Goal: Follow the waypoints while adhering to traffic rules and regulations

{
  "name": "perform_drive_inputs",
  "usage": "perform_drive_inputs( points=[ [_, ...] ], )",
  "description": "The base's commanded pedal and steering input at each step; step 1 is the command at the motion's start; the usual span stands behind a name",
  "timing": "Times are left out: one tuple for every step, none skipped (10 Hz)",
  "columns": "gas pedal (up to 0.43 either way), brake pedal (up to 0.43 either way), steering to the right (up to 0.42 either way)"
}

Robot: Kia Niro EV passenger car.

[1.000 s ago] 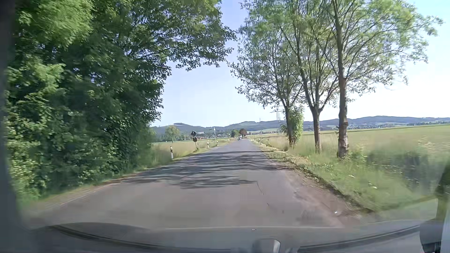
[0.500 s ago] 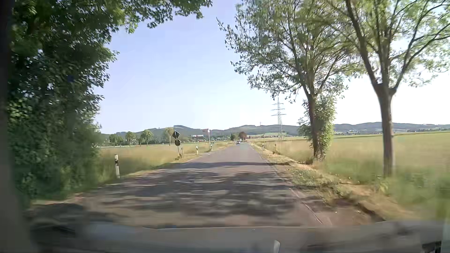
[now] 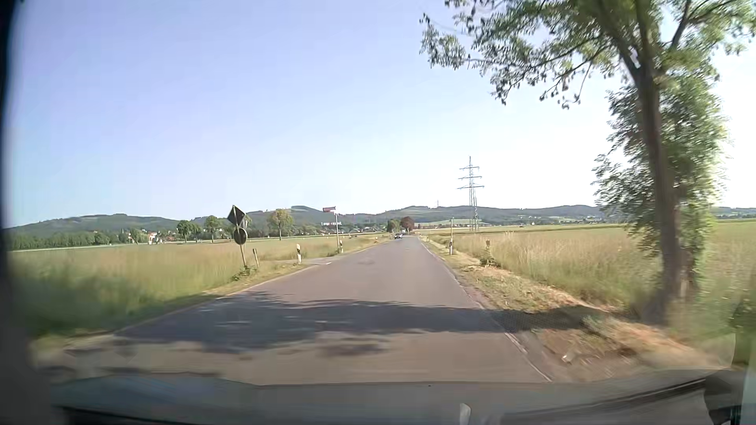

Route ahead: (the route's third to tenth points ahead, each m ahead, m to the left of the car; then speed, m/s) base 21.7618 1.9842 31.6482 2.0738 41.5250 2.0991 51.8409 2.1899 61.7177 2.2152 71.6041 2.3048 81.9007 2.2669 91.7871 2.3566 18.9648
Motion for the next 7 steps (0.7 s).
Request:
perform_drive_inputs(
  points=[
    [0.157,0.006,0.001],
    [0.157,0.006,0.000],
    [0.157,0.006,0.000],
    [0.169,0.006,0.000],
    [0.189,0.006,0.002],
    [0.189,0.006,0.002],
    [0.197,0.006,0.002]
  ],
)
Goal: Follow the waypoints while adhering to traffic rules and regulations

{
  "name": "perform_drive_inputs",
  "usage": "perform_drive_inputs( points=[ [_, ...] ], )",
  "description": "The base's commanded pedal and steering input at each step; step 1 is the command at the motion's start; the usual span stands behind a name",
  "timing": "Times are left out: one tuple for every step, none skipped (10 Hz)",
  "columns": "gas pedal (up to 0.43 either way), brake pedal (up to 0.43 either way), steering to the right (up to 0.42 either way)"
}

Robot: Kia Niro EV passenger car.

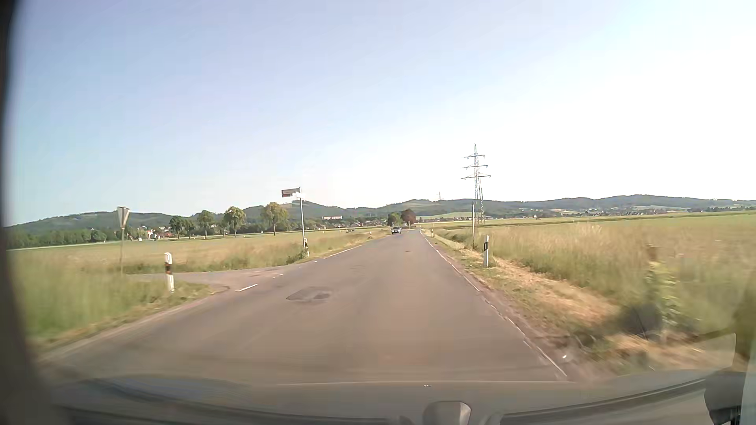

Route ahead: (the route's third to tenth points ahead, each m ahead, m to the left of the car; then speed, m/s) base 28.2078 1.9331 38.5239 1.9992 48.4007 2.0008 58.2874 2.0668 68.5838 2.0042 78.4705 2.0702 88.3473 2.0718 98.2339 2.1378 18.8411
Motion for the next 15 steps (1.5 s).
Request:
perform_drive_inputs(
  points=[
    [0.209,0.006,0.002],
    [0.209,0.006,0.003],
    [0.209,0.006,0.004],
    [0.209,0.006,0.005],
    [0.209,0.006,0.005],
    [0.209,0.006,0.005],
    [0.209,0.006,0.005],
    [0.209,0.006,0.001],
    [0.209,0.006,0.000],
    [0.209,0.006,0.000],
    [0.209,0.006,0.000],
    [0.197,0.006,0.000],
    [0.197,0.006,0.000],
    [0.197,0.006,-0.001],
    [0.197,0.006,-0.001]
  ],
)
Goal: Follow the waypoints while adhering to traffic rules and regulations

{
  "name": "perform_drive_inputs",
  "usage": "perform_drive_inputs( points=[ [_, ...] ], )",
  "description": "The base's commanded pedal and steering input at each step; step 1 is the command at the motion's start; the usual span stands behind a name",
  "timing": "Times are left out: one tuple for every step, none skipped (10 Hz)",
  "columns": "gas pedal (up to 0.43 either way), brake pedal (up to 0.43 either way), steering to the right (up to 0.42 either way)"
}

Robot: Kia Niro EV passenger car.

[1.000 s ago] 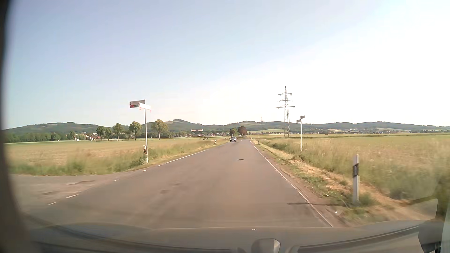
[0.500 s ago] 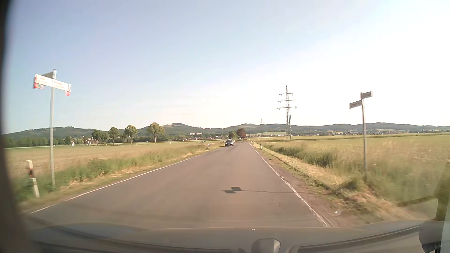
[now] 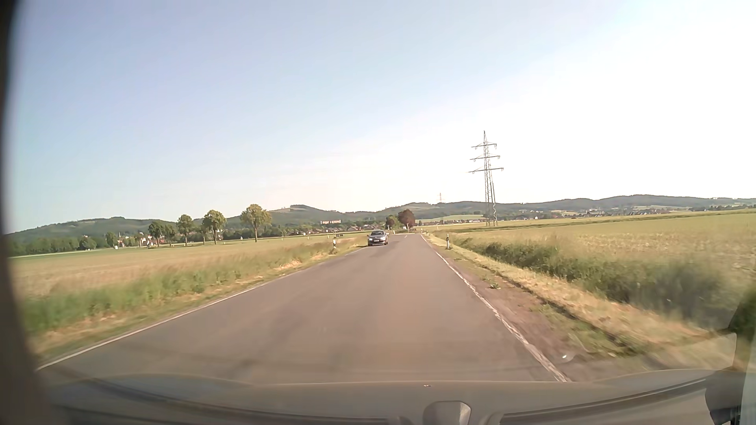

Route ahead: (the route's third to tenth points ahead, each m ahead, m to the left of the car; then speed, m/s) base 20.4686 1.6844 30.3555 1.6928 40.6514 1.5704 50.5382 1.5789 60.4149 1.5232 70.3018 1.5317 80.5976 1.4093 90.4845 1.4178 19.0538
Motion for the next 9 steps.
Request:
perform_drive_inputs(
  points=[
    [0.197,0.006,0.001],
    [0.189,0.006,0.003],
    [0.150,0.006,0.004],
    [0.150,0.006,0.003],
    [0.150,0.006,0.003],
    [0.150,0.006,0.002],
    [0.150,0.006,0.002],
    [0.138,0.006,0.002],
    [0.118,0.006,0.002]
  ],
)
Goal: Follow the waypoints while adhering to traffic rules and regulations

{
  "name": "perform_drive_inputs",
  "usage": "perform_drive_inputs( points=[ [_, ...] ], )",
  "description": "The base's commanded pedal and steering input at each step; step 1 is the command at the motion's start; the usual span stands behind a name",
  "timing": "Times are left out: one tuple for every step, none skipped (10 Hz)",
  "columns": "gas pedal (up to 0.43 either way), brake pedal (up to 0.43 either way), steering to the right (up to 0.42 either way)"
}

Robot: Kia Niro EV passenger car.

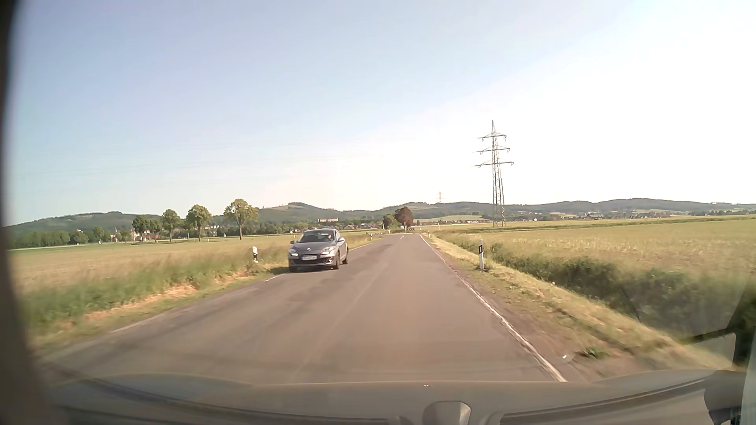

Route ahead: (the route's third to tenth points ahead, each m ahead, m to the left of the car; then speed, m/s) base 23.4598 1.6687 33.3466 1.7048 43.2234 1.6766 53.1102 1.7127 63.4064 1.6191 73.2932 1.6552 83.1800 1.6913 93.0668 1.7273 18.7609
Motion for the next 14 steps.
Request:
perform_drive_inputs(
  points=[
    [0.110,0.006,0.002],
    [0.110,0.006,0.002],
    [0.110,0.006,0.002],
    [0.110,0.006,0.002],
    [0.110,0.006,0.002],
    [0.087,0.006,0.002],
    [0.039,0.006,0.002],
    [0.020,0.006,0.002],
    [0.020,0.006,0.002],
    [0.020,0.006,0.002],
    [0.020,0.006,0.002],
    [0.059,0.006,0.003],
    [0.087,0.006,0.003],
    [0.087,0.006,0.002]
  ],
)
